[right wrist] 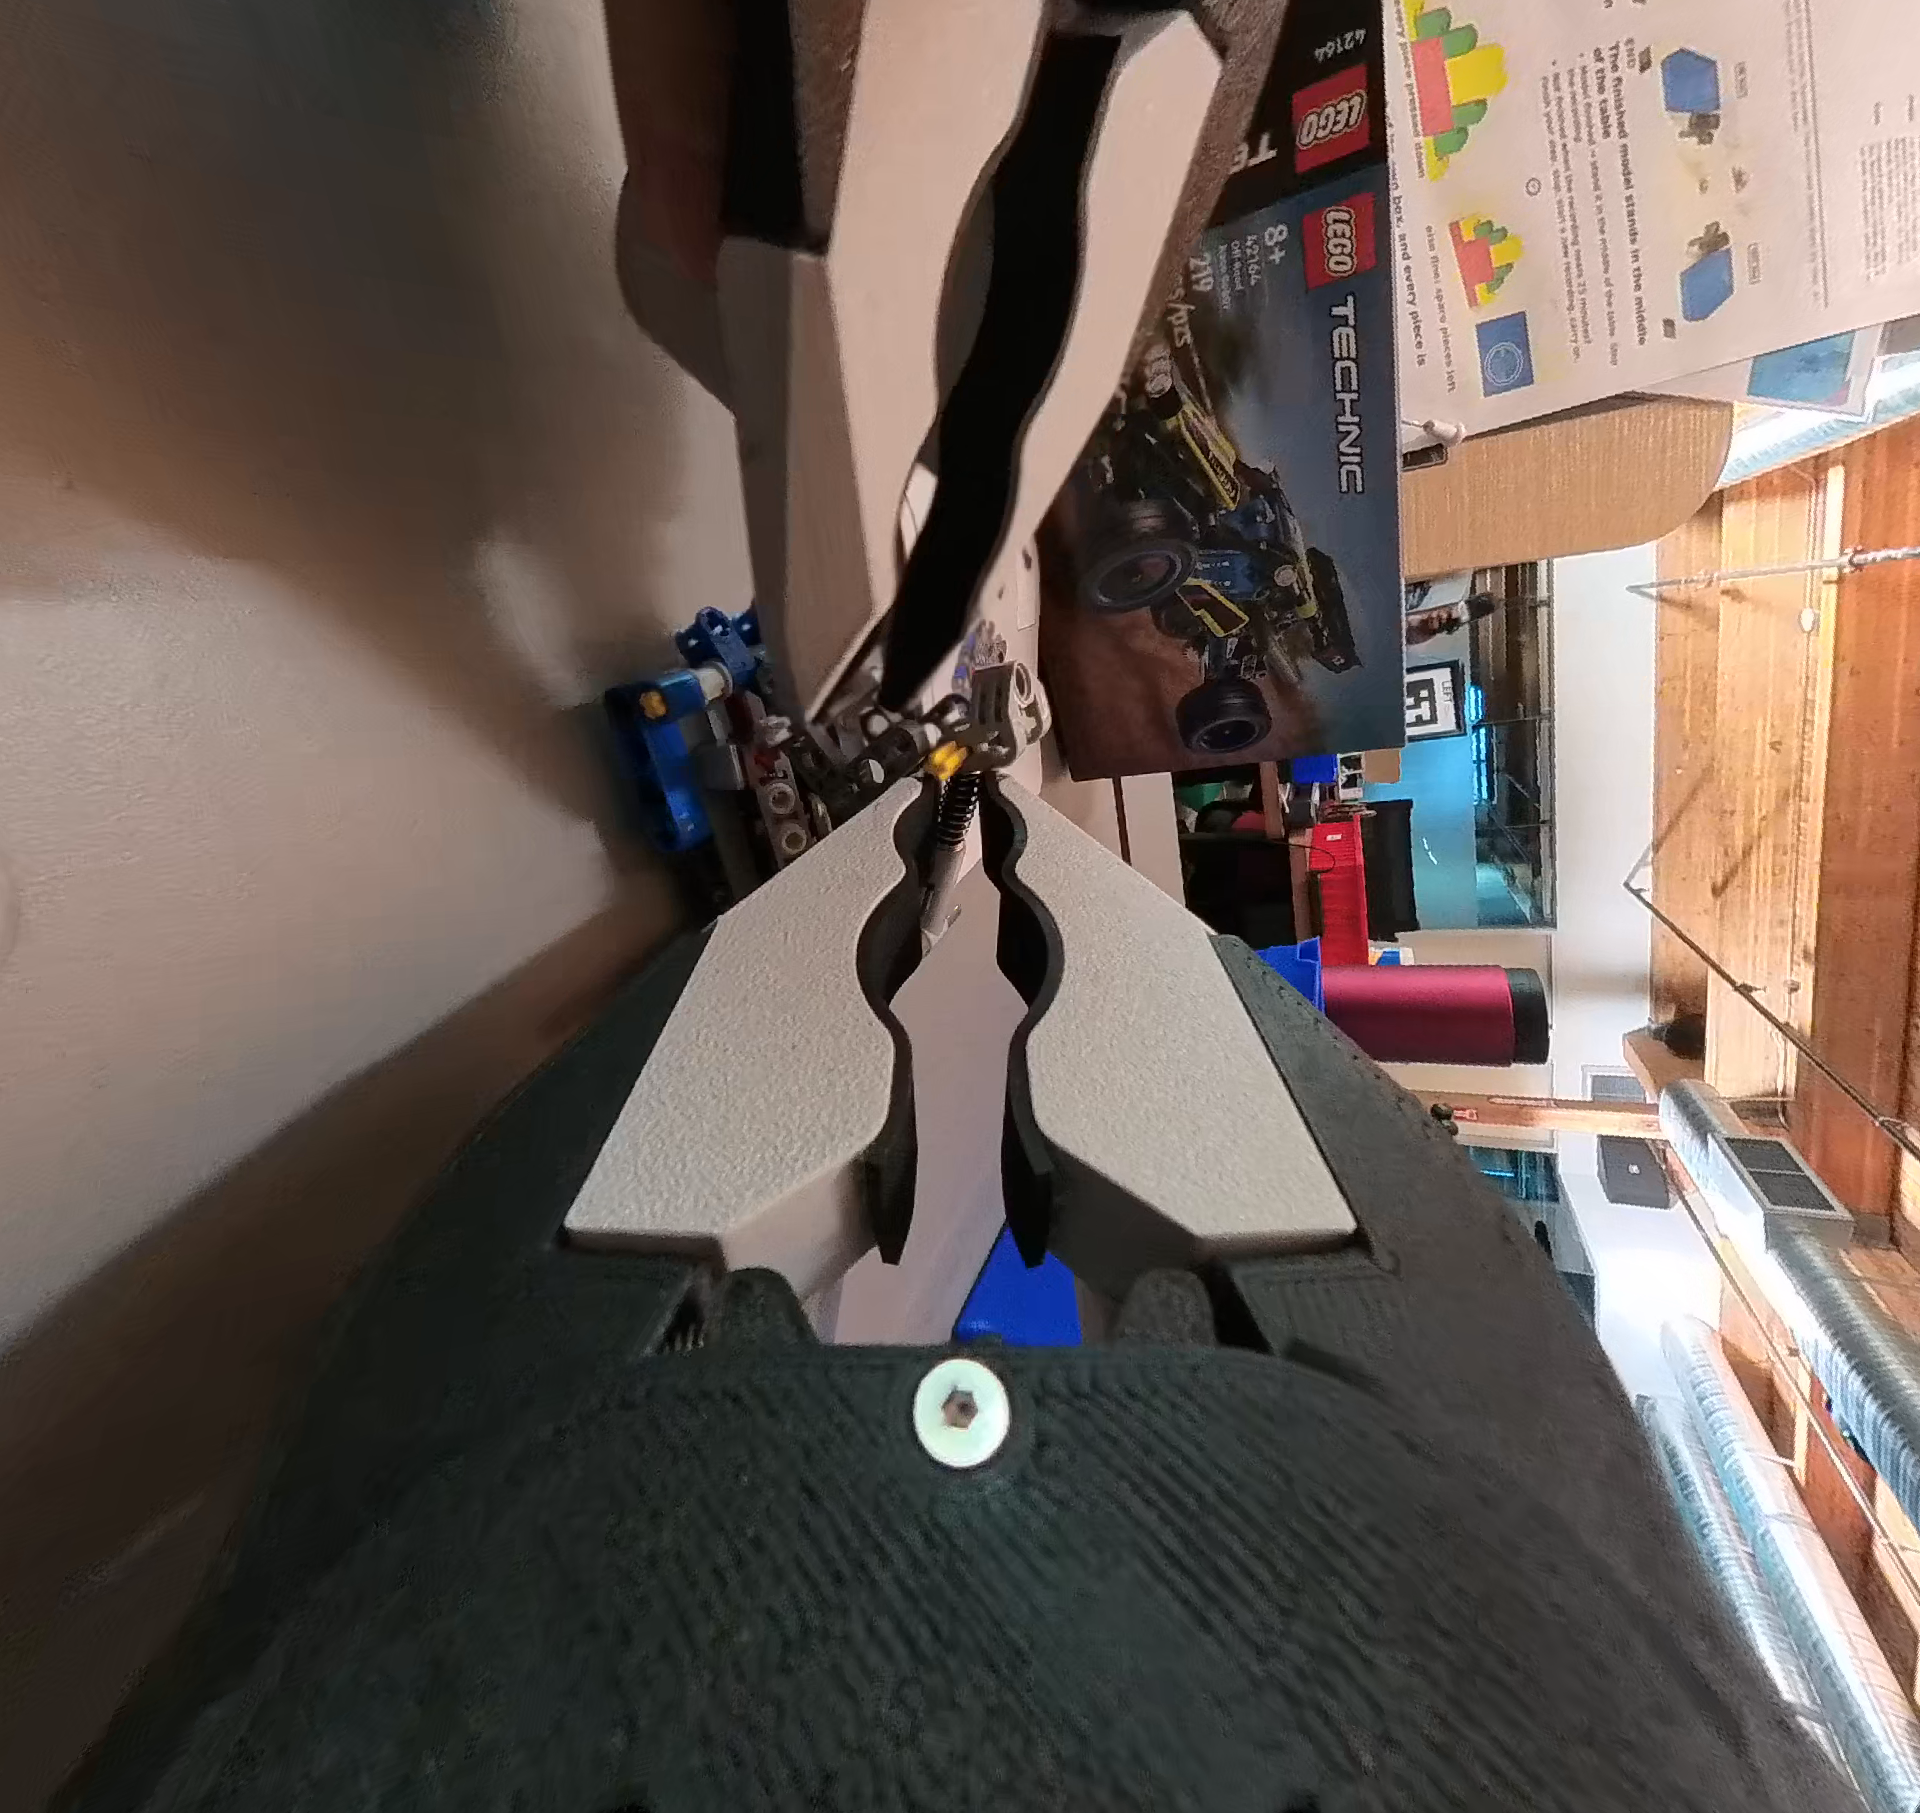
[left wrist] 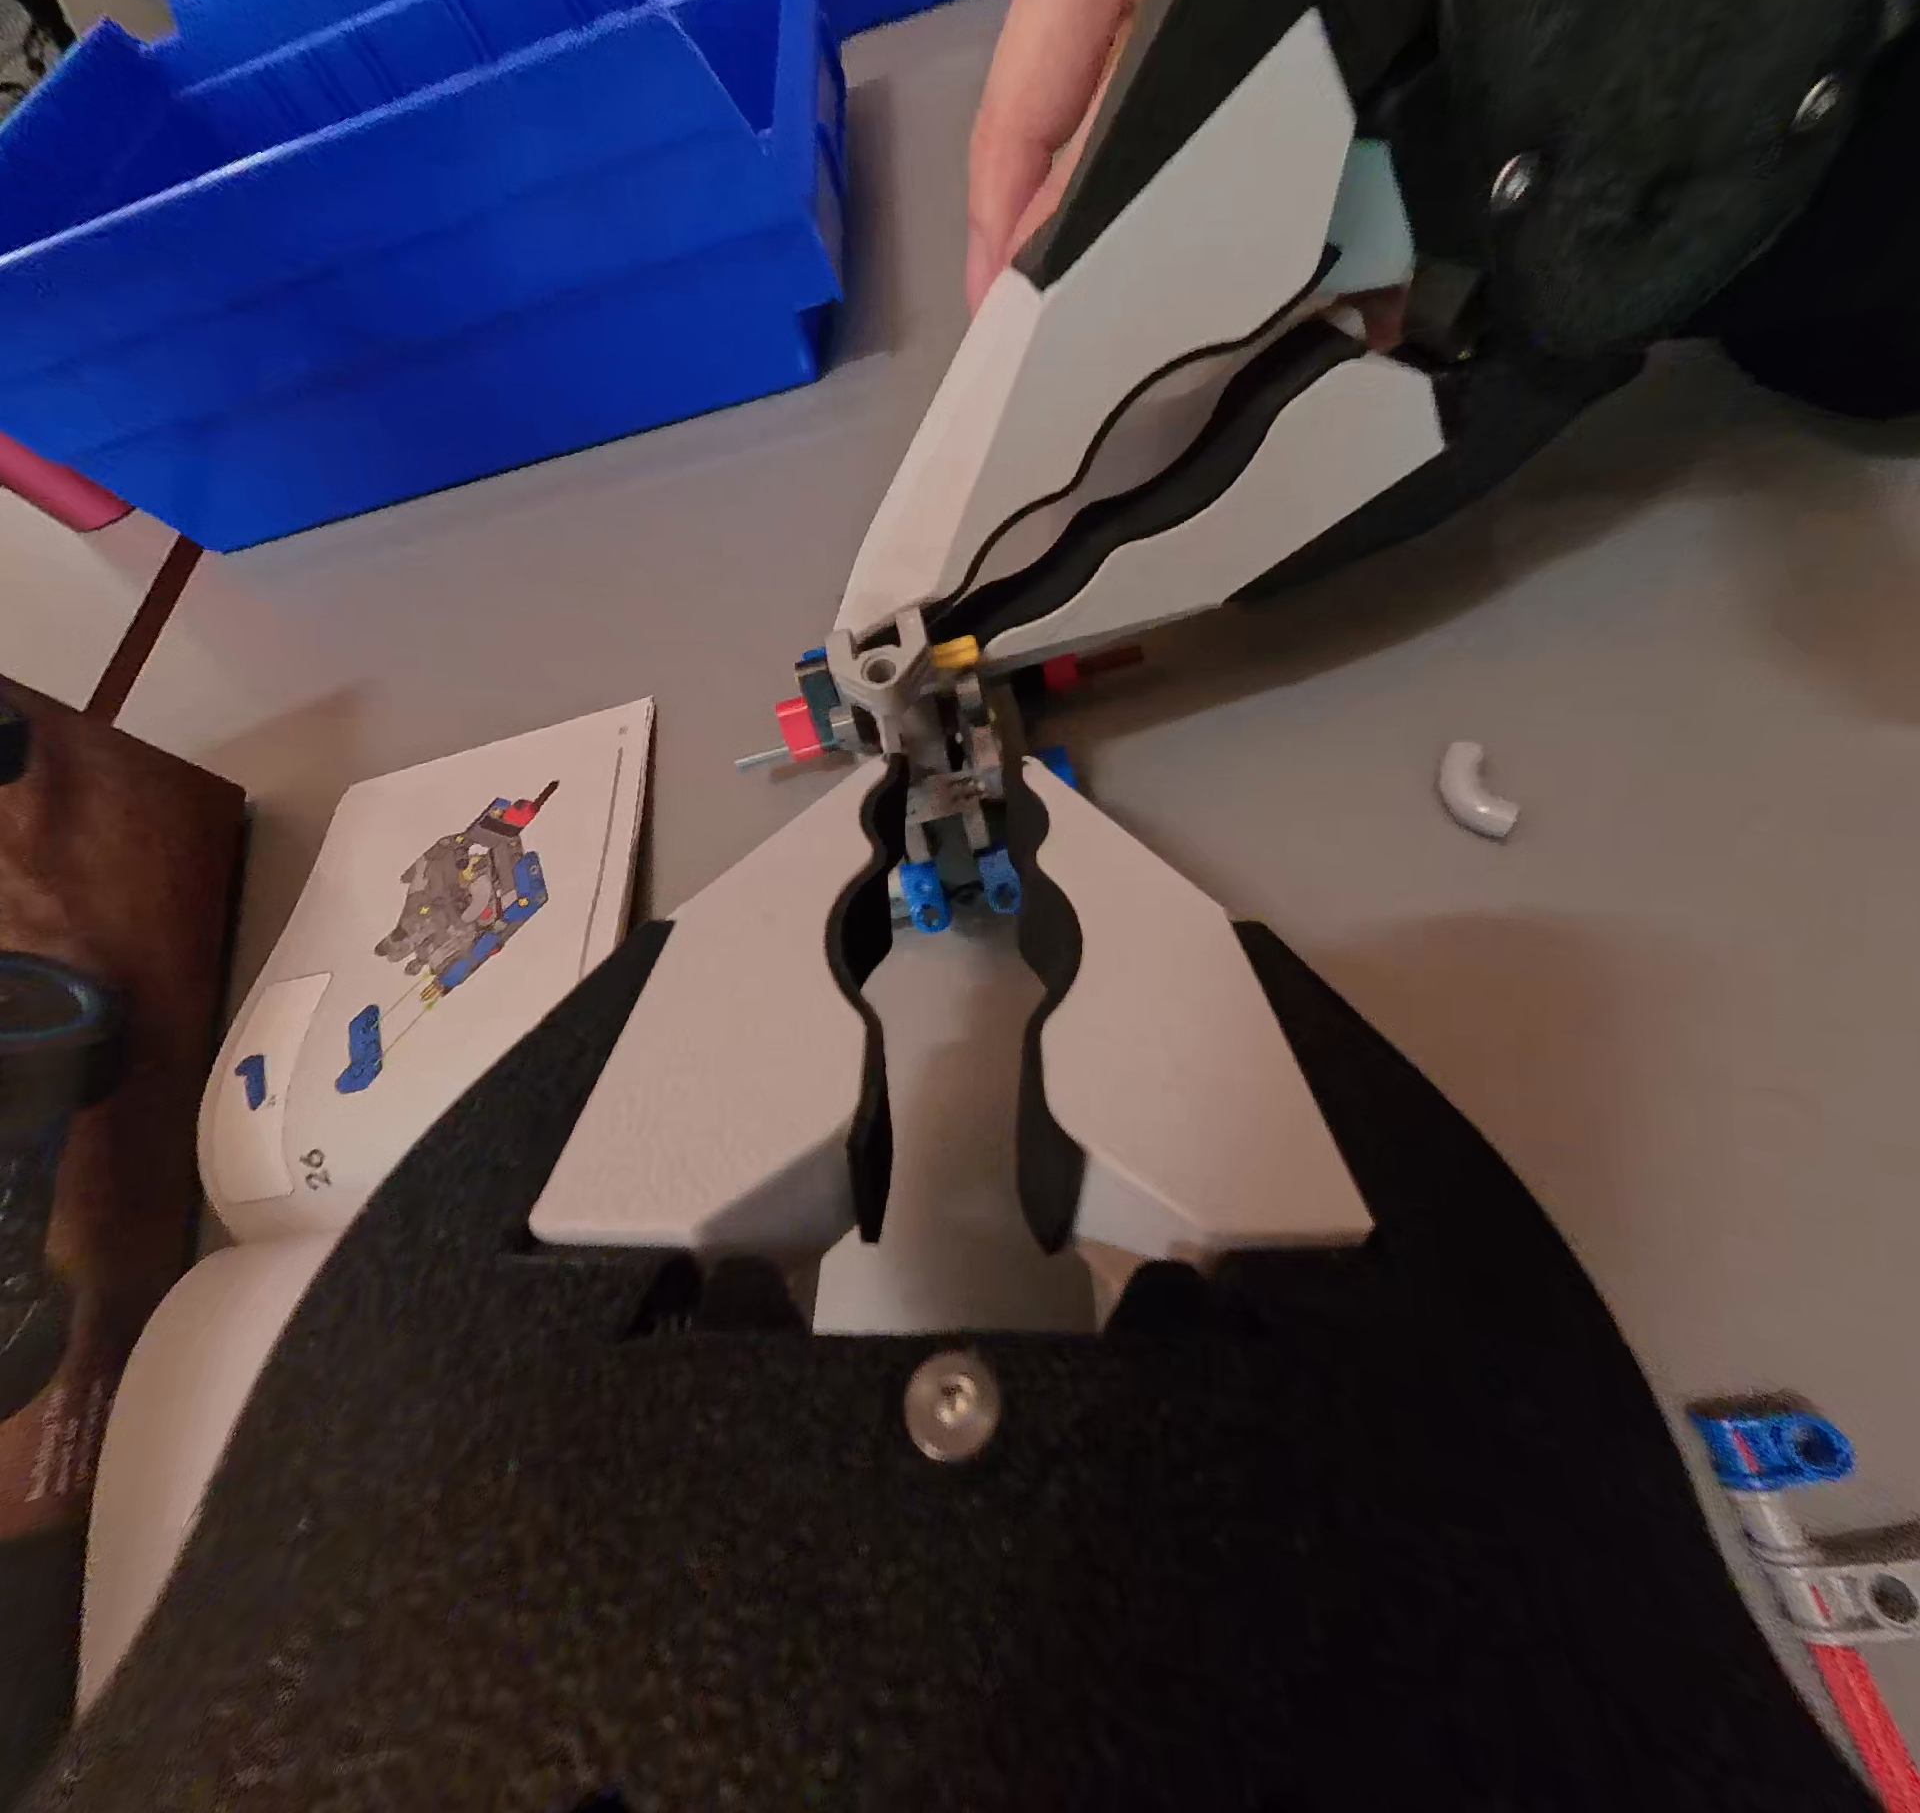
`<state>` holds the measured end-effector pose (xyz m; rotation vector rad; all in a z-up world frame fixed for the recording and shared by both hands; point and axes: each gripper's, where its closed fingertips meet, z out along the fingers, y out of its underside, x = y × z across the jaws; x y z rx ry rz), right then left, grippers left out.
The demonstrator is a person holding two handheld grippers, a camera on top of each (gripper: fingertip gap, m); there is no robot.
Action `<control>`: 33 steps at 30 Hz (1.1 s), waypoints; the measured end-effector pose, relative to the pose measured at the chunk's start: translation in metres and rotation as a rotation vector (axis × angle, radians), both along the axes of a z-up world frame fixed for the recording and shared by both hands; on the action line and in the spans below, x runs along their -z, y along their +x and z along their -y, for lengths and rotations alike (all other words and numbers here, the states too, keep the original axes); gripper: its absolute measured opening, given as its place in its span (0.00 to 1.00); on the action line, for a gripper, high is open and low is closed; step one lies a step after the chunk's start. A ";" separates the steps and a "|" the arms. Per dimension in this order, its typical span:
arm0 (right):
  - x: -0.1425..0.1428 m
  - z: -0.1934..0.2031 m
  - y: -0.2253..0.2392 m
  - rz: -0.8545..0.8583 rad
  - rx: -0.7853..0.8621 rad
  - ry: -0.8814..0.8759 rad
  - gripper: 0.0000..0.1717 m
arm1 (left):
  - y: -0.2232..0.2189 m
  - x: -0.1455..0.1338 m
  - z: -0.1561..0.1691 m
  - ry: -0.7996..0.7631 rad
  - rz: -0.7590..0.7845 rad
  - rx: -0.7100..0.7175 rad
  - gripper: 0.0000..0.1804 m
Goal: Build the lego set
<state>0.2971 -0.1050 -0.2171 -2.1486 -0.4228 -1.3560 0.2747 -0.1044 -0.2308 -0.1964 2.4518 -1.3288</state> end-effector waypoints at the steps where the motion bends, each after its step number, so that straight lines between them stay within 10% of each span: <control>1: 0.000 0.000 0.000 -0.002 0.000 0.002 0.03 | 0.002 0.001 -0.001 0.009 0.017 -0.012 0.07; 33: 0.000 0.007 0.010 0.029 0.067 -0.018 0.03 | 0.004 -0.012 0.002 -0.037 0.072 -0.018 0.01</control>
